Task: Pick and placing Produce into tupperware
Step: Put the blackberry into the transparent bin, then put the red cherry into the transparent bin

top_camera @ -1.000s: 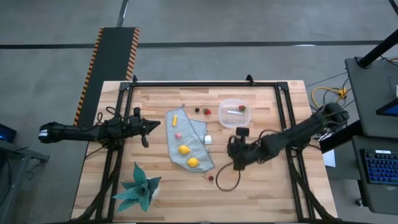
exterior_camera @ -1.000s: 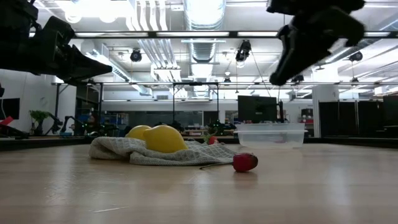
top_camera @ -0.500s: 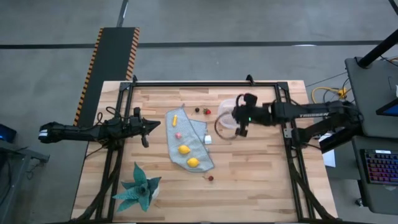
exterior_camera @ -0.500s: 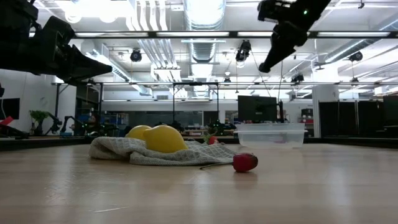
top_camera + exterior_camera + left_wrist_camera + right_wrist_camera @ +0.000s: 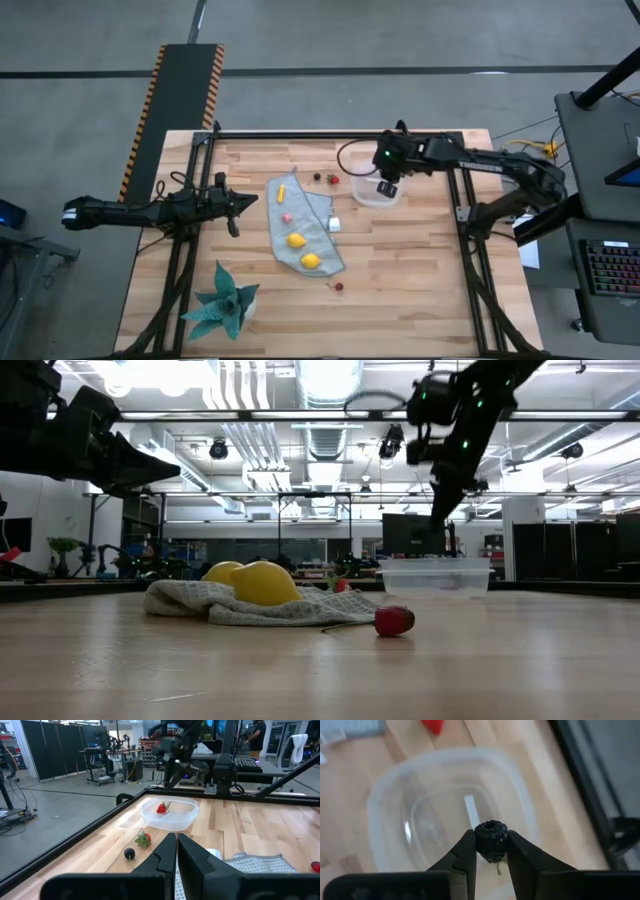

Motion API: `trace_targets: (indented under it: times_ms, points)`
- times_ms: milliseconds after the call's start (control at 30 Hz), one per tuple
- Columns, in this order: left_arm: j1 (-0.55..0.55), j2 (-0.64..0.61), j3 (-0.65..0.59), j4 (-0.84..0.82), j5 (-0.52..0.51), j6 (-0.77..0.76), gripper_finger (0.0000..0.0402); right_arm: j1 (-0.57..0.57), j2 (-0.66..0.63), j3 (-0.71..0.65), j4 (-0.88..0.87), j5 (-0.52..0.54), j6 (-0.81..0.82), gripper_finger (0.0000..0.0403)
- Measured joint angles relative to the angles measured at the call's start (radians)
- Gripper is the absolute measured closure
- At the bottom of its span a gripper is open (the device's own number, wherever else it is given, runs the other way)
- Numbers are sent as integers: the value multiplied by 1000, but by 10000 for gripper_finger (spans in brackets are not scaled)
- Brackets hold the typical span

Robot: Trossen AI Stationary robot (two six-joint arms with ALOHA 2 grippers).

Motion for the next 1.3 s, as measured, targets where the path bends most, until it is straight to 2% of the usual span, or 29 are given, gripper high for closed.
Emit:
trace_targets:
  times_ms: [133, 500, 700, 1300]
  points:
    - [0, 0, 0, 0, 0, 0, 402, -32, 85, -1, -11, -59, 4, 329]
    - [0, 0, 0, 0, 0, 0, 402, -33, 244, -2, -72, -60, 11, 329]
    - [0, 1, 0, 0, 0, 0, 402, -34, 255, -2, -71, -58, 11, 326]
    - [0, 1, 0, 0, 0, 0, 402, -33, 249, -2, -85, -50, 46, 245]
